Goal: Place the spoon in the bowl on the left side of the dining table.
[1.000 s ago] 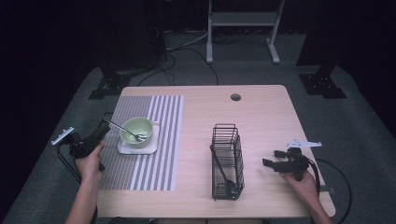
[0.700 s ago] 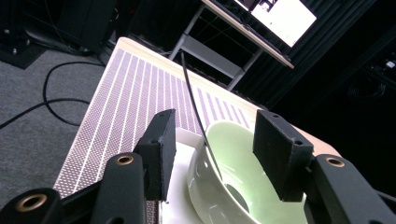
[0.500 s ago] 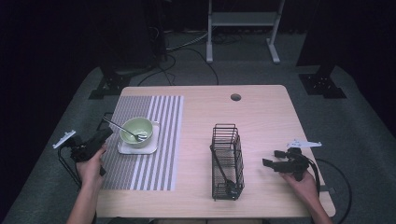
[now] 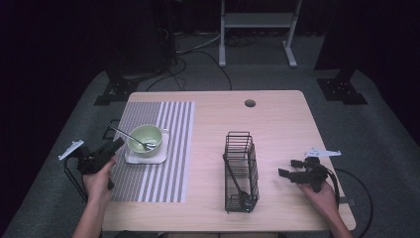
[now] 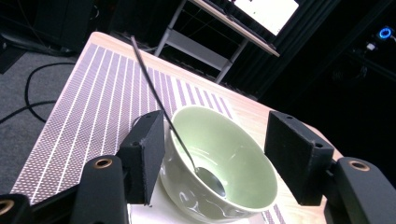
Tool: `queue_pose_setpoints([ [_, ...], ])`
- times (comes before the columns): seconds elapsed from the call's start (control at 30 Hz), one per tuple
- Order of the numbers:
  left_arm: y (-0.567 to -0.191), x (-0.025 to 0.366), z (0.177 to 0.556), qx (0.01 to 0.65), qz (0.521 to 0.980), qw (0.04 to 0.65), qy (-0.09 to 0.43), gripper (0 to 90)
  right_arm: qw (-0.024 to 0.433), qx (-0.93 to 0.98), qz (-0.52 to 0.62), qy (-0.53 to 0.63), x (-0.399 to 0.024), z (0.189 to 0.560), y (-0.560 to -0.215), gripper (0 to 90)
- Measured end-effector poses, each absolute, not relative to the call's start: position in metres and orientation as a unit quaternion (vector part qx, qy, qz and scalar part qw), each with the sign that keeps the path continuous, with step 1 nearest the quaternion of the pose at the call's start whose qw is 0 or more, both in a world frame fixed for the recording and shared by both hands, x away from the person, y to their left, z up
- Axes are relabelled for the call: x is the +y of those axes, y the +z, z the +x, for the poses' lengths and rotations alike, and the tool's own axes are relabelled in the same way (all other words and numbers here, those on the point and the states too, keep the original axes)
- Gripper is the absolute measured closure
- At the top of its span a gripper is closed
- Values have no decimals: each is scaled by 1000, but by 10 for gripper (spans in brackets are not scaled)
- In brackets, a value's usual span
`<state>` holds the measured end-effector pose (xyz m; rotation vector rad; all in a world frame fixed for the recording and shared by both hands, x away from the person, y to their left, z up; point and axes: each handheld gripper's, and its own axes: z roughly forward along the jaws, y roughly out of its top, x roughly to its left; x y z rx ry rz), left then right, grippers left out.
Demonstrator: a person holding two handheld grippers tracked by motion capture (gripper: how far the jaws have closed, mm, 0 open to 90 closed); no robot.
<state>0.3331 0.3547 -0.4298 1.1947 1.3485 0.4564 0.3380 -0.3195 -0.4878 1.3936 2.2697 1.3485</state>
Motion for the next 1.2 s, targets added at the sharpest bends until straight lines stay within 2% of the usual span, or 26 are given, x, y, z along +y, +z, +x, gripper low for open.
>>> queue_pose_setpoints([
  [0.83,-425,322,331,557,561,588,174,211,78,758,466,450,-320,338,-488,177],
  [1.2,-425,305,329,545,588,572,177,177,78,758,466,450,-320,338,-488,177],
])
